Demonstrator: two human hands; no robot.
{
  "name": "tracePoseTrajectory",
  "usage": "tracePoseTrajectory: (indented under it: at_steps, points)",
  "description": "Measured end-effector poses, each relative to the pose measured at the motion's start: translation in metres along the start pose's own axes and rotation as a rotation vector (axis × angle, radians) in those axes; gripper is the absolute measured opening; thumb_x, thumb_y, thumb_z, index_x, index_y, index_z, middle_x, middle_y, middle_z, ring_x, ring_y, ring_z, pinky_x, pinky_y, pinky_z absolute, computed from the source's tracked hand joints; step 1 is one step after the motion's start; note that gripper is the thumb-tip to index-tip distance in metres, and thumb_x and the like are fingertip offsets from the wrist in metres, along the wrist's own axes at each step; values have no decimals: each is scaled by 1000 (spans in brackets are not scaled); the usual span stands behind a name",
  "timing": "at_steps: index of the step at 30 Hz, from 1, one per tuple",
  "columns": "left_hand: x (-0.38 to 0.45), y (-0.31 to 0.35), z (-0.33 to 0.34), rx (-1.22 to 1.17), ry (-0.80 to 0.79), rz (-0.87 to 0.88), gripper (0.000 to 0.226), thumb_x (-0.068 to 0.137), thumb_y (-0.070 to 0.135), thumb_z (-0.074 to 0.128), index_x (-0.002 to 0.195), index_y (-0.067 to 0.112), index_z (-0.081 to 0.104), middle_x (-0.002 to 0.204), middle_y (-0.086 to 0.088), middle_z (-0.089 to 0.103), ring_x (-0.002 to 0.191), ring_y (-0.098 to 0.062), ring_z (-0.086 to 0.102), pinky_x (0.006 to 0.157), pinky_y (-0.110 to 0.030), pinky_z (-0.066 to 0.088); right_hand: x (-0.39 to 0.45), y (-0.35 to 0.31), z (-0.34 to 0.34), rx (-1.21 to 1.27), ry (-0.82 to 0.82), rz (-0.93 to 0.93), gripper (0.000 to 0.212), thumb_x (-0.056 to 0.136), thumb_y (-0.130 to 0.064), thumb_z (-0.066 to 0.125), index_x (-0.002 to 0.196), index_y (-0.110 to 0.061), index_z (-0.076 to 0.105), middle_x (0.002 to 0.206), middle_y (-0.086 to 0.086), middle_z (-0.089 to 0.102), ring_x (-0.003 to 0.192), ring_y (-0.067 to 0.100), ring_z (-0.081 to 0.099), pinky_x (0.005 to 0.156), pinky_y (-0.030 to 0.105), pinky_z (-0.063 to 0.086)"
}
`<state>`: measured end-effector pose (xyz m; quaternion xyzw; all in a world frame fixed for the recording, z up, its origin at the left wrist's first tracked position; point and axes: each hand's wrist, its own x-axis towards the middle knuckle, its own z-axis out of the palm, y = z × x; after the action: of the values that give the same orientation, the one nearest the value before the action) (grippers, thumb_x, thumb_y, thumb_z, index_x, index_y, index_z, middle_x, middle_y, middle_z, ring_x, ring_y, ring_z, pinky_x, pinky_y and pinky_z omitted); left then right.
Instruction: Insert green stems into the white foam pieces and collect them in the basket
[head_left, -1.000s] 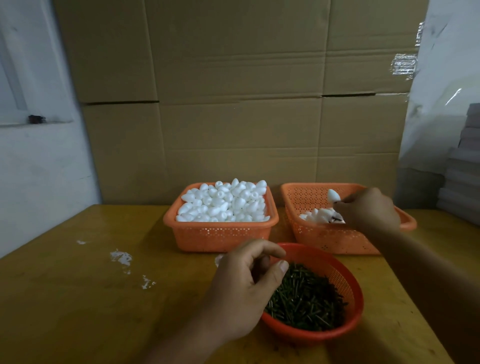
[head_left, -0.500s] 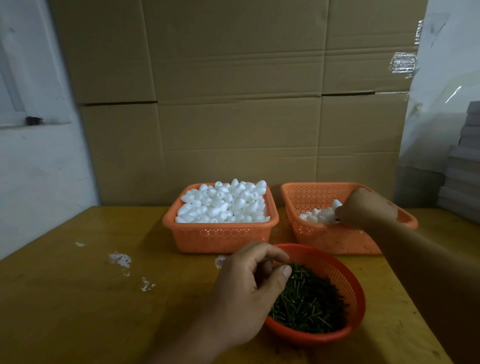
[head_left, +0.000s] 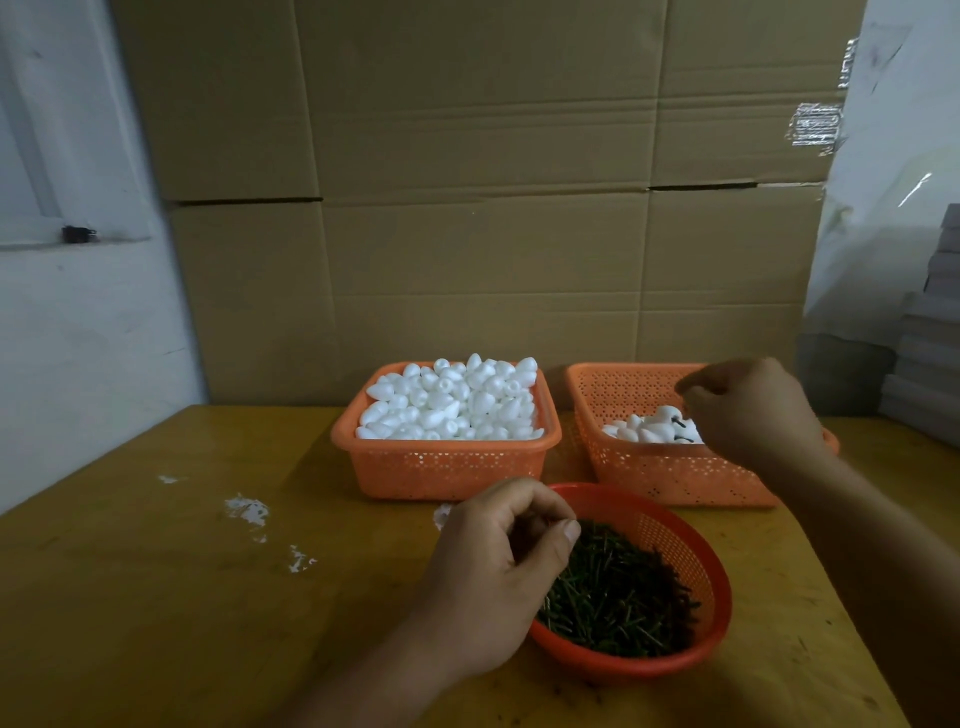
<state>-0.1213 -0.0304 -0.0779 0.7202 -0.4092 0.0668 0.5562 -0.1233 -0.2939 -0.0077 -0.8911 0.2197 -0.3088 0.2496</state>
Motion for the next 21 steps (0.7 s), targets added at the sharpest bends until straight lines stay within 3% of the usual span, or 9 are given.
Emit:
tracePoseTrajectory:
  at_steps: [3,7,9,11,14,19,21]
  points:
    - [1,1,-1,-9,10,13,9,89,39,61,85,32,63,70,12,59,63,-1,53,57,-20,44,-31,-12,-11,131,5,-123,23,95,-16,58,109,-24,74,91,-7,73,45,5,56,47,27,50]
    - [2,-1,-3,8,37,8,19,92,37,62,77,25,56,60,11,52,54,-1,46,53,-18,38,-73,-19,-12,172,-224,-266,24,94,-29,63,117,-34,69,103,-15,71,86,-3,66,78,28,59]
    - [3,-1,-4,19,48,-6,25,95,29,63,73,21,53,58,10,49,53,-2,44,51,-19,37,-88,-20,-9,80,-378,-345,24,93,-33,64,116,-35,69,103,-20,71,92,-5,65,85,27,58]
    - [8,1,-7,38,72,-14,31,96,27,63,68,20,51,55,11,47,52,-2,43,51,-19,37,-97,-23,-7,-35,-444,-427,21,93,-37,65,112,-36,72,103,-23,71,93,-8,64,85,21,55]
    - [24,4,-16,109,116,-18,31,96,26,64,67,21,52,55,11,49,52,-1,45,50,-22,40,-104,-27,-2,-121,-482,-504,22,92,-40,64,112,-36,71,105,-19,72,94,0,66,84,28,56]
    - [80,-4,-39,345,165,-70,15,93,11,62,84,23,61,70,11,63,63,-1,59,59,-16,47,-110,-32,4,-158,-545,-554,26,92,-44,62,117,-39,69,108,-21,70,97,2,64,83,25,54]
    - [107,-14,-46,426,138,-157,11,94,10,59,92,20,64,76,8,66,69,-6,63,67,-26,51,-111,-33,5,-149,-520,-546,23,93,-42,61,113,-36,70,104,-19,72,93,4,66,81,30,56]
